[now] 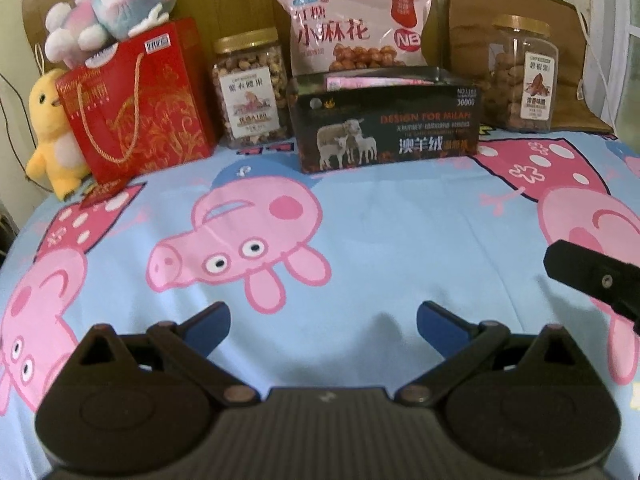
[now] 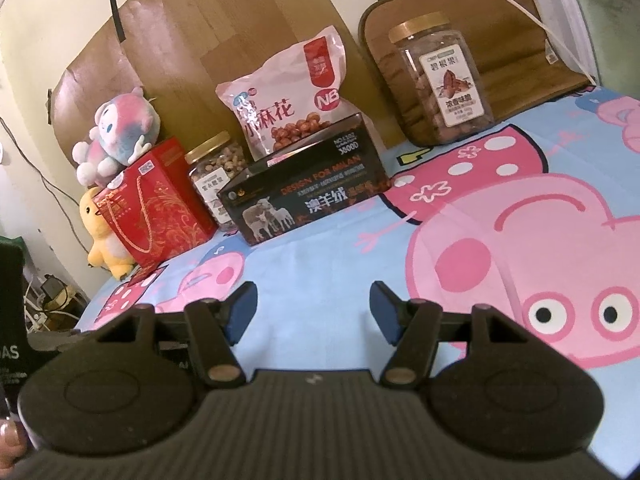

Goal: Organize snacks

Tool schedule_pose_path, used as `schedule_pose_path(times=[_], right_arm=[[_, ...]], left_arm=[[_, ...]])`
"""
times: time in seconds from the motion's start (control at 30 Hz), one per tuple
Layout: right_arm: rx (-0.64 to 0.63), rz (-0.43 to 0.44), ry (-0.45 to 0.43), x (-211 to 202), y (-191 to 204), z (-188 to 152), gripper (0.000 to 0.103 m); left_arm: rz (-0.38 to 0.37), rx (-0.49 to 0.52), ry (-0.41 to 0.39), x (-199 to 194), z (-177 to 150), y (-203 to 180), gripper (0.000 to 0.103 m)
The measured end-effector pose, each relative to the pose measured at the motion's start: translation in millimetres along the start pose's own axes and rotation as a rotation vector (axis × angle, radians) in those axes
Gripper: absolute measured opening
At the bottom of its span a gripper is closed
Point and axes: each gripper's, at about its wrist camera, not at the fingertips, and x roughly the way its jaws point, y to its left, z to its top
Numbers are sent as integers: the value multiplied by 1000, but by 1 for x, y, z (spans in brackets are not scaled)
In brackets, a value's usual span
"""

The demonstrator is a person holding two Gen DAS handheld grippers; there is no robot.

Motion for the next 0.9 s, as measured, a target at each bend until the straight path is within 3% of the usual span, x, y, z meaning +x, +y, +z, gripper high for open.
schedule_pose_path(times=[0.57, 0.9], right_arm=[[-39, -125, -48, 19, -17, -9, 65], [-46, -109, -45, 23, -17, -8, 65]], left_arm=[[5, -68, 30, 25, -3, 1, 103], [15, -55, 21, 26, -2, 0, 103]])
